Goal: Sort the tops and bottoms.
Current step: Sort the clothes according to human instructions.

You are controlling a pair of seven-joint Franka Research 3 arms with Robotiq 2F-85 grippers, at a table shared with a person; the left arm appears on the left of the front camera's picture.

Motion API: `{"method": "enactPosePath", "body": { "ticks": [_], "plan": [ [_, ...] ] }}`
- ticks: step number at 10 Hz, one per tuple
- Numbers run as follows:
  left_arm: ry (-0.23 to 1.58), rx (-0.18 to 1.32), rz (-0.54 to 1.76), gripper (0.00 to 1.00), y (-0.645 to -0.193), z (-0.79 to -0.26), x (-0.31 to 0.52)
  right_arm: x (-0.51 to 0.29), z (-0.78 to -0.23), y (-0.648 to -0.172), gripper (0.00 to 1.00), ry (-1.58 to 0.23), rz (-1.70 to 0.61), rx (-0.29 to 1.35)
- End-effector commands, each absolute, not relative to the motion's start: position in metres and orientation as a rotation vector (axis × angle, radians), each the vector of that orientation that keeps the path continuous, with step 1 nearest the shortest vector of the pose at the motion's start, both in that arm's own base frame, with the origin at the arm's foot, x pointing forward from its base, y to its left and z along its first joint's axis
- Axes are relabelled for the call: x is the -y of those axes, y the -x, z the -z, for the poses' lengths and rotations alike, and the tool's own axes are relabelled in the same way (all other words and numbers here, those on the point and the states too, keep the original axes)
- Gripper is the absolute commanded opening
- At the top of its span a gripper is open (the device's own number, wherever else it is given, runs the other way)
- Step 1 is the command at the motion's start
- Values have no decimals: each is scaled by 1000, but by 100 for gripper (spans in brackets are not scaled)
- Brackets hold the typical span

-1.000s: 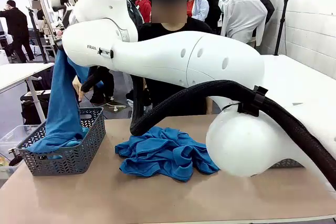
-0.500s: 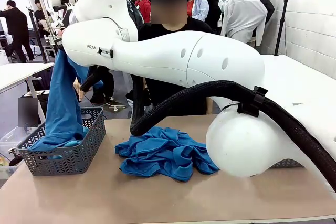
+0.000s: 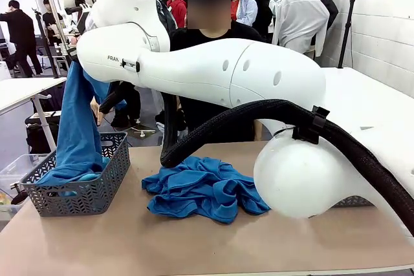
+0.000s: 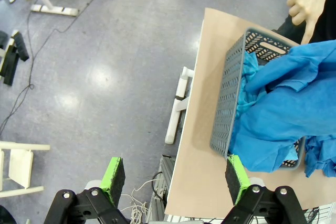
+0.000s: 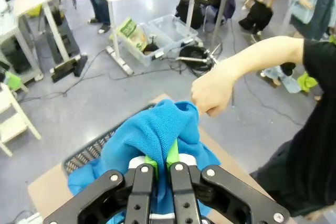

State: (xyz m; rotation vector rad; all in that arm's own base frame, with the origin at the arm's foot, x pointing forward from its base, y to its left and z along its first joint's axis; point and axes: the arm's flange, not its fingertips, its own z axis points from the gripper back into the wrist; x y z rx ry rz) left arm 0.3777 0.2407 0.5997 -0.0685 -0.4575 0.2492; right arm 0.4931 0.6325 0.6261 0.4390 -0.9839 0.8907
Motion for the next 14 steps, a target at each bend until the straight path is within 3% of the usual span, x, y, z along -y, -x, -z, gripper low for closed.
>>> {"method": "enactPosePath", "body": {
  "ticks": [1,5,10,11,14],
  "plan": [
    [70,462,-248,100,-378,-601,-240,-668,-607,-524,0,-438,-1009,841],
    [70,462,-248,100,-378,-601,-240,-709,-537,-557,0,-531,-1065,604],
    [70,462,-248,100,-378,-601,-240,-743,-488,-577,0,-633,-1241,493],
    [70,462,-248,100,-378,-601,-240,-746,-485,-581,11,-606,-1236,461],
    [70,462,-248,100,-378,-601,-240,-745,-486,-580,66,-546,-1201,418]
  ]
}}
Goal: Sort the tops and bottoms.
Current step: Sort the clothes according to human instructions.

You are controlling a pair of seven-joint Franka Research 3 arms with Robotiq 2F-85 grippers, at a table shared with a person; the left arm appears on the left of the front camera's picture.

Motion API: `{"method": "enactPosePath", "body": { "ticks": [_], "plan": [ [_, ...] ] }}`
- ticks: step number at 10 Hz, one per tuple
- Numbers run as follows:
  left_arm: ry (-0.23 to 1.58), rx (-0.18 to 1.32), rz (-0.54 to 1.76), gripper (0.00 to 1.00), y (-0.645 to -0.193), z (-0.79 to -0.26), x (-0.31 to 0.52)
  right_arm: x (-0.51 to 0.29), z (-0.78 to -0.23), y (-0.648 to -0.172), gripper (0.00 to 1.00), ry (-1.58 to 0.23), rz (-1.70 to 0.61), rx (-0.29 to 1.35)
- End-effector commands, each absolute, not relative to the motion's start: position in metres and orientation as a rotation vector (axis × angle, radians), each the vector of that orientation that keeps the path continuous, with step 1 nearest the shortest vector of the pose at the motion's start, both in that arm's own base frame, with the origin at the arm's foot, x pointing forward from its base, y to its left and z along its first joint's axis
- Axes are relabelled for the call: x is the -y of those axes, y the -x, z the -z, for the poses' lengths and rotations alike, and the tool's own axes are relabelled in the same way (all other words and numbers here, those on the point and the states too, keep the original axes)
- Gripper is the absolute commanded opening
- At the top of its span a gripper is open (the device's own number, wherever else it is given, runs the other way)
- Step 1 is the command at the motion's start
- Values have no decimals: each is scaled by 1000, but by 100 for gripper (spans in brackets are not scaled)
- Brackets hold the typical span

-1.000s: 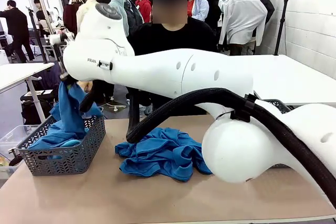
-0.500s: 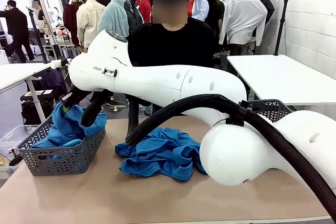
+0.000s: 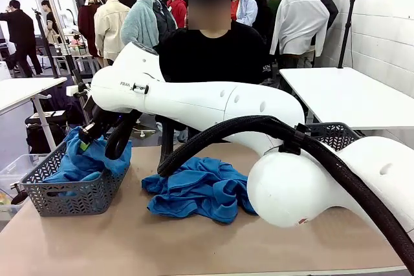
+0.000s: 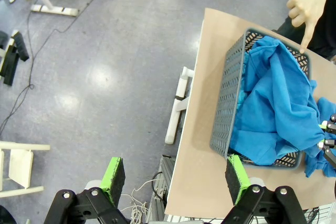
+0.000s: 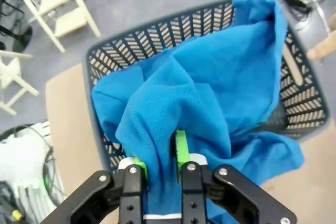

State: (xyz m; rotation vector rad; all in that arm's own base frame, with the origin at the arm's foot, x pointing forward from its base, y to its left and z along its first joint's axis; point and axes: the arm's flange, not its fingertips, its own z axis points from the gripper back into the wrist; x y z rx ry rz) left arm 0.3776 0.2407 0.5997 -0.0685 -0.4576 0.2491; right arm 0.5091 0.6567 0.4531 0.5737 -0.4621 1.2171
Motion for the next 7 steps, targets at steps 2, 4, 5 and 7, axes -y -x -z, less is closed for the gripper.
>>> {"method": "enactPosePath", "body": {
  "ticks": [2,4,5,7],
  "plan": [
    [70,462,-248,100,-378,-601,-240,-743,-495,-573,100,-526,-1197,345],
    [70,462,-248,100,-378,-601,-240,-742,-507,-563,100,-548,-1247,297],
    [70,462,-248,100,-378,-601,-240,-740,-514,-556,100,-576,-1281,271],
    [70,462,-248,100,-378,-601,-240,-733,-530,-543,100,-622,-1345,269]
  ]
}}
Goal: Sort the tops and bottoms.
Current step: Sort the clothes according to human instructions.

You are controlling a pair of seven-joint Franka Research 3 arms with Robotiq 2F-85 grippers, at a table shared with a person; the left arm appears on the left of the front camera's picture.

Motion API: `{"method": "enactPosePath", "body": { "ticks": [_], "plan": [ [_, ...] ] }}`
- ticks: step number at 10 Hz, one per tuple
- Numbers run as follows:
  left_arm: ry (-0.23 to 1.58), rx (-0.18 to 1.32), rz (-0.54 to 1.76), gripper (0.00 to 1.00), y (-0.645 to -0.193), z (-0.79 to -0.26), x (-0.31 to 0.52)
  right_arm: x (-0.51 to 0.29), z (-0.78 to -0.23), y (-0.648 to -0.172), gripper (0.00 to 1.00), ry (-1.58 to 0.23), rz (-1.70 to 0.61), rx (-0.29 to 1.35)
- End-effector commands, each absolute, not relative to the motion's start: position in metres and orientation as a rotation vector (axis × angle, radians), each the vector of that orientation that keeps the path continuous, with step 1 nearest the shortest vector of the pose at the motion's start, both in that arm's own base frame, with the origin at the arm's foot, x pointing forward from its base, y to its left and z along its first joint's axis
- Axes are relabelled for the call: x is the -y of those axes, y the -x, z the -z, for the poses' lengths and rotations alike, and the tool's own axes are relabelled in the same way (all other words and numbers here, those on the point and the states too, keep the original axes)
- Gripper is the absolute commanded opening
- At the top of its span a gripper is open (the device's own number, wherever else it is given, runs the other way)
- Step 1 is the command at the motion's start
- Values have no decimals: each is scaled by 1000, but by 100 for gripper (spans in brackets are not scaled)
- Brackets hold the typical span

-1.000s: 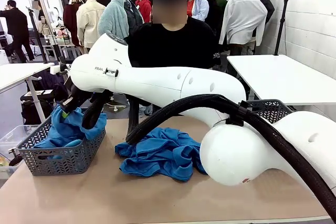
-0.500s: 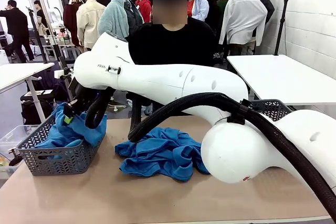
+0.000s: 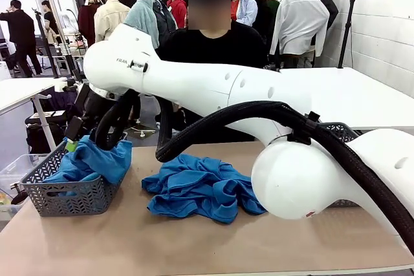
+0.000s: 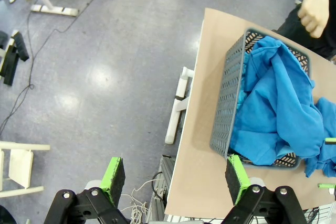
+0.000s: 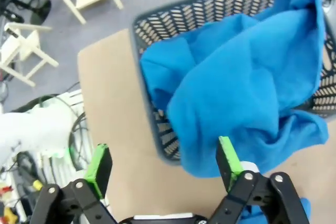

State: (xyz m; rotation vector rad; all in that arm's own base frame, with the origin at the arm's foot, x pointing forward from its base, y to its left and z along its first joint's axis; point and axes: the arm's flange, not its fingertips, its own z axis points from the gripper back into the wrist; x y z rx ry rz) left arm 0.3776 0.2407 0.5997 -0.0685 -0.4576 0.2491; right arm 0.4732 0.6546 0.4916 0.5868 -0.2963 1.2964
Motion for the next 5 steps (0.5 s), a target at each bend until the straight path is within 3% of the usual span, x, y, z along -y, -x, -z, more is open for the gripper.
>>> {"method": "enactPosePath", "body": {
  "ticks": [1,3,4,5],
  "plan": [
    [70,462,-248,100,-378,-601,-240,-727,-540,-537,100,-623,-1349,300],
    [70,462,-248,100,-378,-601,-240,-701,-565,-524,100,-564,-1341,388],
    [70,462,-248,100,-378,-601,-240,-651,-515,-470,100,-599,-1326,330],
    [70,462,-248,100,-378,-601,-240,-651,-515,-470,100,-599,-1326,330]
  ]
}}
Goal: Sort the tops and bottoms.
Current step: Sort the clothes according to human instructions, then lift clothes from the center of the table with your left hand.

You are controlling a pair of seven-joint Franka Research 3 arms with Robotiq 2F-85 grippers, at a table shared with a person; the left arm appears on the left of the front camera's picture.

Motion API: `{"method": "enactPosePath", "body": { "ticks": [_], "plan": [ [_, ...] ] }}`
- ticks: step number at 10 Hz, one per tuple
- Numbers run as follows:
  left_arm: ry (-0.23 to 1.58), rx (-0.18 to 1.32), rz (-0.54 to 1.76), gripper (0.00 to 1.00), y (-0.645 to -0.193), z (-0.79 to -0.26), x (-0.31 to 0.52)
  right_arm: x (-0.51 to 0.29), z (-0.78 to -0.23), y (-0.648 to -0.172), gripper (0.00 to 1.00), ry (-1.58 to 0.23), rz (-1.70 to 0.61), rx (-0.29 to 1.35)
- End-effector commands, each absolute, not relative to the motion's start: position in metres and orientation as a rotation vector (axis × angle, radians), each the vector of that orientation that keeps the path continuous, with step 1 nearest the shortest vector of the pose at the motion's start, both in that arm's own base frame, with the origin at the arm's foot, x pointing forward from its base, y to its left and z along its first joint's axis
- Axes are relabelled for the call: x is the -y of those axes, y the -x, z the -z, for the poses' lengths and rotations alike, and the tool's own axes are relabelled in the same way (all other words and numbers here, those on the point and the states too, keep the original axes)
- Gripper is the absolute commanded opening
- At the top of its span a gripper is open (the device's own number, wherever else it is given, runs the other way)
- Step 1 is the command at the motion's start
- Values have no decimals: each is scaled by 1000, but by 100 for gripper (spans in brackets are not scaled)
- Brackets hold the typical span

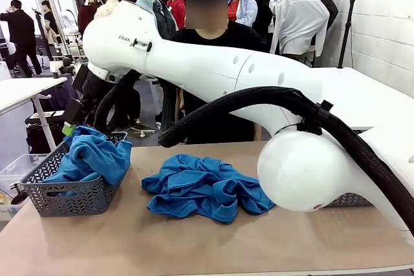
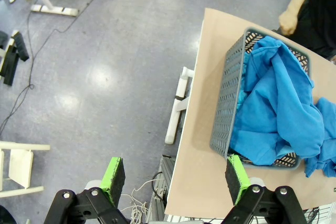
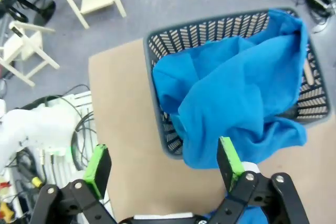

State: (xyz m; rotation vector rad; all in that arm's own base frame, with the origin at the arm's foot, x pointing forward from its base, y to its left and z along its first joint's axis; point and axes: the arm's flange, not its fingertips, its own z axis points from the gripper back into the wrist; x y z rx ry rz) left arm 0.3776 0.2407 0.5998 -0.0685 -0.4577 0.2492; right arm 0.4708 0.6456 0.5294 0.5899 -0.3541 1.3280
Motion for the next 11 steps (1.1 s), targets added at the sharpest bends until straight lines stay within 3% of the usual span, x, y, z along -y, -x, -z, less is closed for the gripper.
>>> {"method": "enactPosePath", "body": {
  "ticks": [1,9,11],
  "plan": [
    [70,462,-248,100,-378,-601,-240,-651,-515,-470,100,-599,-1326,330],
    [70,462,-248,100,-378,-601,-240,-651,-512,-471,100,-589,-1329,331],
    [70,462,-248,100,-378,-601,-240,-562,-537,-451,100,-446,-1179,405]
  ]
}}
